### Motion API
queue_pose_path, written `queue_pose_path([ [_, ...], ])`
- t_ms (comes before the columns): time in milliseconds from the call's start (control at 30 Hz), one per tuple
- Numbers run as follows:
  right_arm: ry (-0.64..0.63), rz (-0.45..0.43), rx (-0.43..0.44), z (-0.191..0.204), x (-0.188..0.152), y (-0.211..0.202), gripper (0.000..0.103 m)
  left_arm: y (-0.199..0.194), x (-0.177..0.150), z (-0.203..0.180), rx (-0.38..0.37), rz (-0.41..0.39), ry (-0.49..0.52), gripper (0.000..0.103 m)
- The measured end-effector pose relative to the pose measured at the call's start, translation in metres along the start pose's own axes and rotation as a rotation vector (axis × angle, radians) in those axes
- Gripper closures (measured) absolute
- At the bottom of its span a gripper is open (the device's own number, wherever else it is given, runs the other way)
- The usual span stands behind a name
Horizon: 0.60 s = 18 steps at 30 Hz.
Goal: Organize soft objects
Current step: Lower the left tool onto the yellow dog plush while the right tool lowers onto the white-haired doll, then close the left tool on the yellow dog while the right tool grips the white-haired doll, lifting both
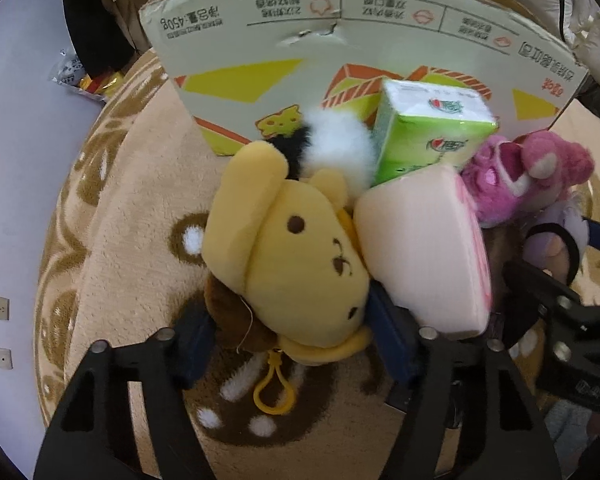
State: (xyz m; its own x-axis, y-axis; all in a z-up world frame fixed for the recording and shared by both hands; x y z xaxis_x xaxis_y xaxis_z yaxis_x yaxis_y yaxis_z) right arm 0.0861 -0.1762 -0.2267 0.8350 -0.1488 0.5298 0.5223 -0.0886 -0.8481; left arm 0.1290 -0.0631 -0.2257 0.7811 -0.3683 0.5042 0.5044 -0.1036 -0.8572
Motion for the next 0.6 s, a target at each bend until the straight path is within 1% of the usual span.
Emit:
queue_pose_path([
  [67,-0.004,0.002,-0.001,-0.001,-0.001,-0.001,0.013,-0.001,0.000,-0.001,0.000,-0.007,0.008,0.041],
  [167,-0.005,-0.002,-0.005,-0.001,0.000,-0.002,0.016,-0.004,0.000,-0.004,0.004,-0.015,0.013,0.043],
  [267,0.004,-0.004,-0.006,-0.003,0.000,-0.003,0.016,-0.006,0.001,-0.003,0.010,-0.019,0.013,0.043],
  [433,0.016,-0.010,-0.007,-0.008,-0.001,-0.010,0.016,-0.016,0.002,-0.002,0.043,-0.035,0.008,0.043],
  [600,0.037,-0.014,0.000,-0.016,0.001,-0.015,0.020,-0.027,0.004,0.001,0.056,-0.053,-0.009,0.043],
])
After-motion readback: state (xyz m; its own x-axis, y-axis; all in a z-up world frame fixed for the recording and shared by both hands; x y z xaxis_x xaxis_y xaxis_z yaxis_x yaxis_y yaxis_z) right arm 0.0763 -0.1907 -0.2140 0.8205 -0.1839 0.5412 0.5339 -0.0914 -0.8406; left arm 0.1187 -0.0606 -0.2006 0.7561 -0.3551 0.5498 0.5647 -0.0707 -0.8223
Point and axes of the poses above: each gripper's, at about its wrist camera, not at the fingertips, and y roughly the way its jaws point, z to its left, x to its top, the point moved 7 cm from there along y, roughly the way its jaws point, and after that the axes turned 11 degrees about -z, right-handed, at the moved point
